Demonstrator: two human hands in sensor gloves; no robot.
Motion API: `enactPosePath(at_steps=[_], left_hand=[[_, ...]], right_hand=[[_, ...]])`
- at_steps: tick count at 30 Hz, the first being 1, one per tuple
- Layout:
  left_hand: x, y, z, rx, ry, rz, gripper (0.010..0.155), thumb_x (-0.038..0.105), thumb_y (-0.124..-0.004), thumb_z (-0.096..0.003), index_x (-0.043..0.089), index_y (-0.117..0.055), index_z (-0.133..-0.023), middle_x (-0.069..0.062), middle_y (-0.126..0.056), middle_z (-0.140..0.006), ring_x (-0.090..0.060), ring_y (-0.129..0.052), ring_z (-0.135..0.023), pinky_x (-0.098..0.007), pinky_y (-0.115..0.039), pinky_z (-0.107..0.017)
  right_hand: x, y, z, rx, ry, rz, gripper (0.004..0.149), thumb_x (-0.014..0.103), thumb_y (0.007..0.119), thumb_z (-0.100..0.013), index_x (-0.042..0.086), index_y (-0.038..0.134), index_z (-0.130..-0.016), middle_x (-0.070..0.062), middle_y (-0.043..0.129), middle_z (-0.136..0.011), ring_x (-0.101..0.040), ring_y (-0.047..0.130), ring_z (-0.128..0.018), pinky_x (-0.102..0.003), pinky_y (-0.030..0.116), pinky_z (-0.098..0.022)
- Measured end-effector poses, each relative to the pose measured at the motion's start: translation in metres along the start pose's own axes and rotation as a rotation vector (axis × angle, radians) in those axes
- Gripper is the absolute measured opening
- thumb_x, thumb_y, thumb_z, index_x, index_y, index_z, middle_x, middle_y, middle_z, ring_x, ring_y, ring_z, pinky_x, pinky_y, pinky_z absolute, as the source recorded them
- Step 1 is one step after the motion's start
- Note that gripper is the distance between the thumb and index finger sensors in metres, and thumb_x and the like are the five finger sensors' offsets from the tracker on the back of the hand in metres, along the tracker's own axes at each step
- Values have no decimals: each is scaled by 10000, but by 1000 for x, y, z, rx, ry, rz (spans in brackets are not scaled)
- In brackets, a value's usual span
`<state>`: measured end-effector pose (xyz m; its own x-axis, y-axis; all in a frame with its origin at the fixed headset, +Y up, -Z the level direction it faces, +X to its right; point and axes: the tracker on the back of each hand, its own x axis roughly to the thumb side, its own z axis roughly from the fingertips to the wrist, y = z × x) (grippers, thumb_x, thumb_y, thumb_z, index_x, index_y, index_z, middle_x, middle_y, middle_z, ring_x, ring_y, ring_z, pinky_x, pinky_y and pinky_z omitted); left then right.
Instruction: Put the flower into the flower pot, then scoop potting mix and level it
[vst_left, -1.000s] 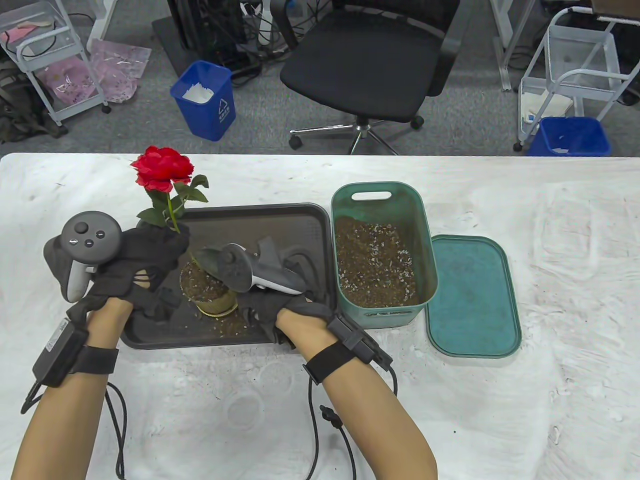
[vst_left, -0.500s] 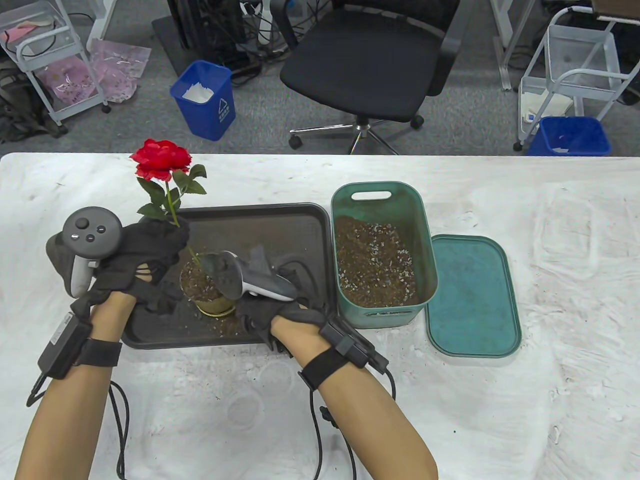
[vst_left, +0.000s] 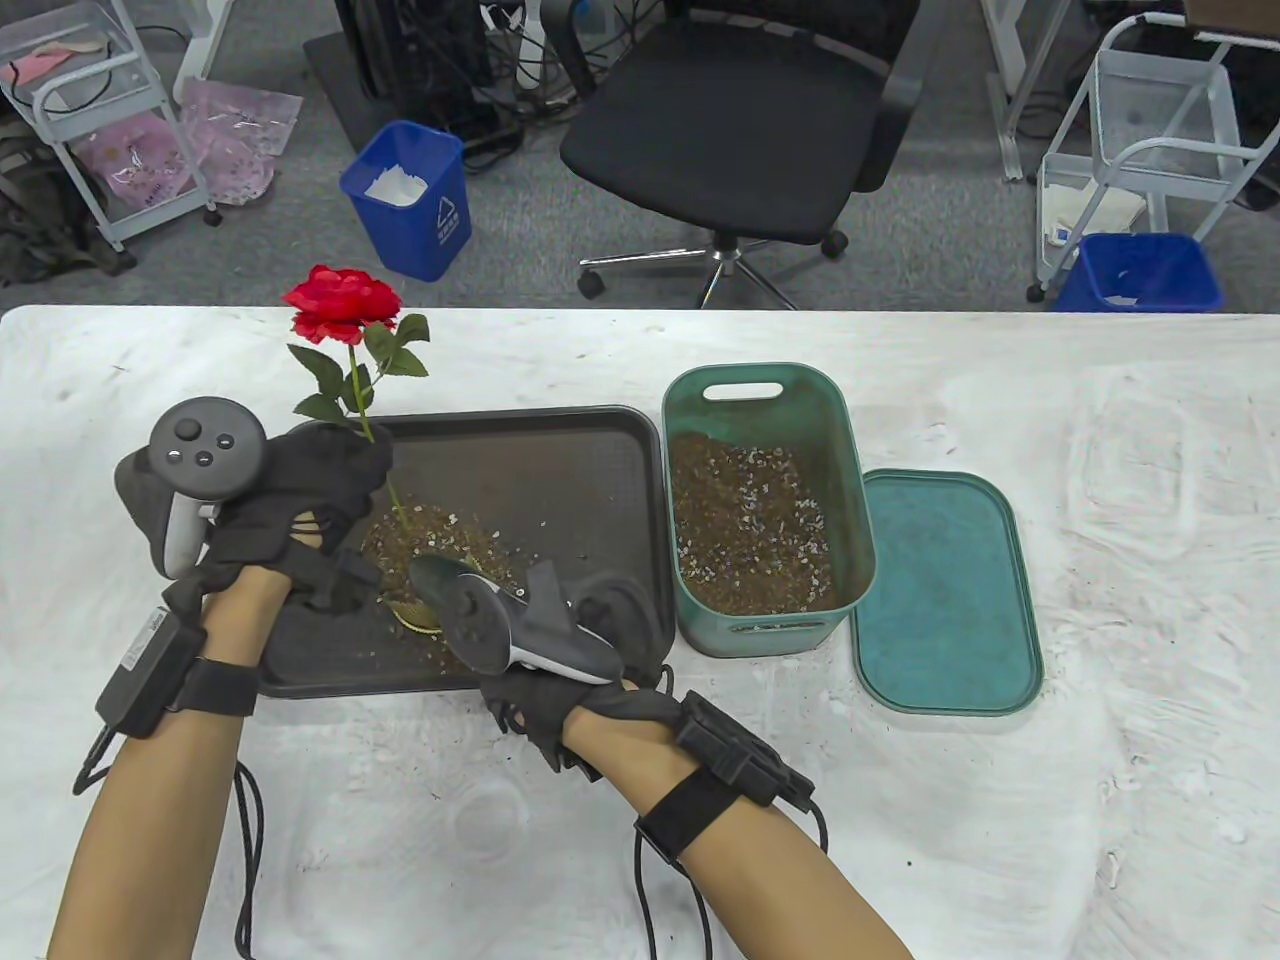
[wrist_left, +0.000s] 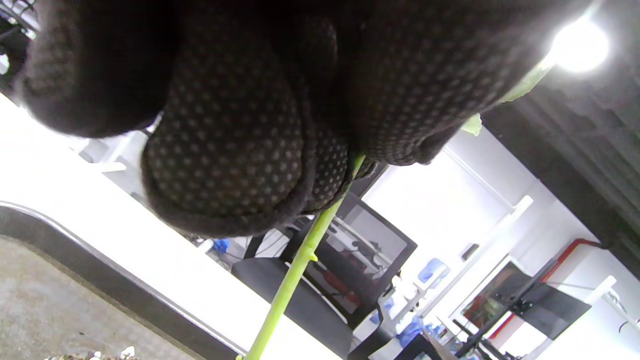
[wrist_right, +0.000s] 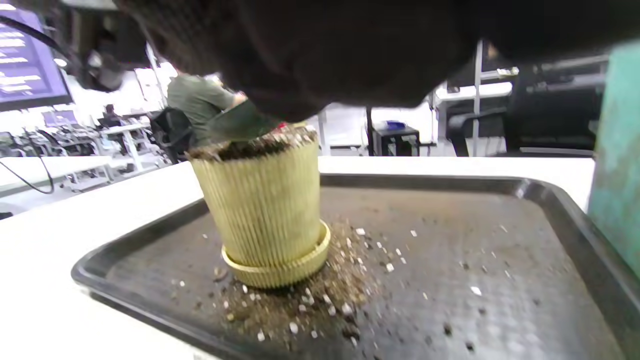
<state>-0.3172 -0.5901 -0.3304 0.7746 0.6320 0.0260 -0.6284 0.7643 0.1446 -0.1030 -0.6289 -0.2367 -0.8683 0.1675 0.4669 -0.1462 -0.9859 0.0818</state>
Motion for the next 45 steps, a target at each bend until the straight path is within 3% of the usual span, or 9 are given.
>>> enactPosePath(at_steps=[7,11,14,20,28,34,42,45], left_hand=[[5,-2,-2,-4,10,-17,412,409,-983,-321,195,-1038,-668,-37,-1110,-543,-179,-1175,-230,-379,-982,-252],[-1,-2,-5,-10,22,10,413,408,-983,-322,192,-1038,-669,-42,-1111,-541,-181,-1176,-228,-381,-982,-252],[-3,-3,-7,-12,26,24,413,409,-982,-322,190,-1038,-669,-39,-1111,-541,-179,-1177,-225,-380,-983,-250],[-4,-4,-7,-12,32,31,413,410,-982,-322,192,-1037,-669,-38,-1112,-542,-177,-1178,-219,-378,-985,-247],[-5,-2,-12,-12,53,25,414,410,-986,-319,186,-1045,-662,-43,-1117,-531,-176,-1178,-207,-375,-988,-240],[0,-5,-12,-12,46,18,413,409,-986,-320,185,-1044,-663,-43,-1117,-529,-174,-1178,-208,-375,-988,-238],[3,-6,-12,-12,44,2,415,407,-986,-319,182,-1045,-663,-44,-1117,-530,-176,-1178,-210,-377,-987,-238],[3,-7,-12,-12,44,-1,416,408,-985,-320,182,-1044,-664,-45,-1117,-530,-175,-1178,-210,-375,-988,-240]], right_hand=[[33,10,-35,43,33,113,484,345,657,-457,182,603,-910,-20,944,-396,-109,939,-51,-321,888,64],[43,17,-41,82,119,121,476,337,648,-459,170,599,-902,-17,936,-365,-116,925,-21,-331,874,82],[44,17,-47,175,221,46,476,329,635,-451,172,593,-898,-17,924,-344,-134,910,-2,-345,849,92],[36,14,-61,320,280,-42,474,330,621,-445,188,574,-895,8,912,-327,-133,905,21,-344,836,107],[30,-1,-33,82,138,0,493,344,646,-444,168,582,-900,-3,932,-364,-127,918,-29,-344,858,65],[27,11,-24,113,72,69,490,348,646,-439,198,595,-903,-6,934,-377,-137,921,-50,-355,861,44],[26,3,-25,79,34,20,484,351,658,-434,210,628,-896,-10,943,-369,-133,922,-48,-352,862,45],[27,8,-26,110,38,88,480,352,652,-434,225,626,-896,-6,940,-374,-133,923,-53,-352,865,40]])
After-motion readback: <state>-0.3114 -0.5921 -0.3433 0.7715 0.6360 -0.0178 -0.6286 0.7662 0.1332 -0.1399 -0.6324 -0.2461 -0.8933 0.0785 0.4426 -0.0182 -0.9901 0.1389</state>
